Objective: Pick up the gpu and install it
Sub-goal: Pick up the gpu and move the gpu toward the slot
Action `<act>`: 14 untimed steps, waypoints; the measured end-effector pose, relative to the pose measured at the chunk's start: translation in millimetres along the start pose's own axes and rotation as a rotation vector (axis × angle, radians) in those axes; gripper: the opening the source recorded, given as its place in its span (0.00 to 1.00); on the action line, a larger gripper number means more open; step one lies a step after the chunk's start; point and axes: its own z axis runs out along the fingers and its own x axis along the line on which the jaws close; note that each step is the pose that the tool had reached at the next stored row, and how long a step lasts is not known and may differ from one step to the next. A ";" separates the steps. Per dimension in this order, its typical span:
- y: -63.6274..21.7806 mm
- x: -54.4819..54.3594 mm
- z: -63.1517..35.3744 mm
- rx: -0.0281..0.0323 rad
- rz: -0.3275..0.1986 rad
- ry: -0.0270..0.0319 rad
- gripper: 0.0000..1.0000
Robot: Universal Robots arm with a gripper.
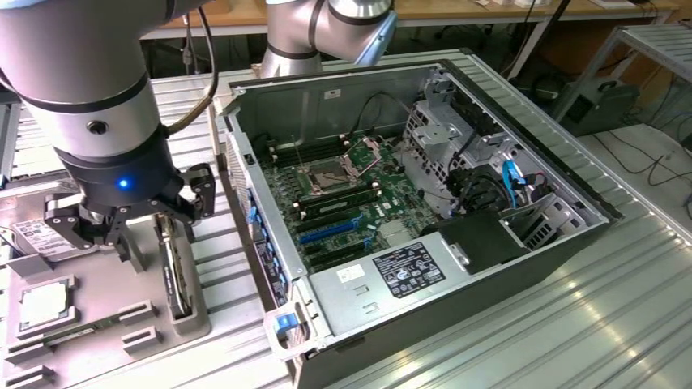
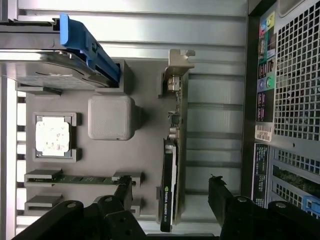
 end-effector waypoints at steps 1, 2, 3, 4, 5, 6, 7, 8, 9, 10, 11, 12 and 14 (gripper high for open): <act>-0.1 0.0 1.7 0.0001 0.000 0.0001 0.72; -0.1 0.0 3.5 0.0001 0.000 0.0001 0.72; -0.2 0.0 5.4 0.0001 0.000 0.0002 0.72; -0.3 0.0 7.3 0.0001 0.000 0.0001 0.72; -0.3 -0.1 8.9 0.0001 0.000 0.0002 0.72; -0.4 -0.1 10.9 0.0001 0.000 0.0001 0.72; -0.5 -0.1 12.7 0.0000 0.000 0.0001 0.72; -0.5 -0.1 15.0 0.0001 0.000 0.0001 0.72; -0.2 -0.1 16.7 0.0002 0.000 0.0001 0.72; 0.5 -0.1 18.5 0.0003 0.000 0.0003 0.72; 1.3 -0.2 20.6 0.0003 0.000 0.0001 0.72; 2.3 -0.2 22.8 0.0004 0.000 0.0001 0.72; 4.3 -0.4 26.5 0.0007 0.000 0.0004 0.72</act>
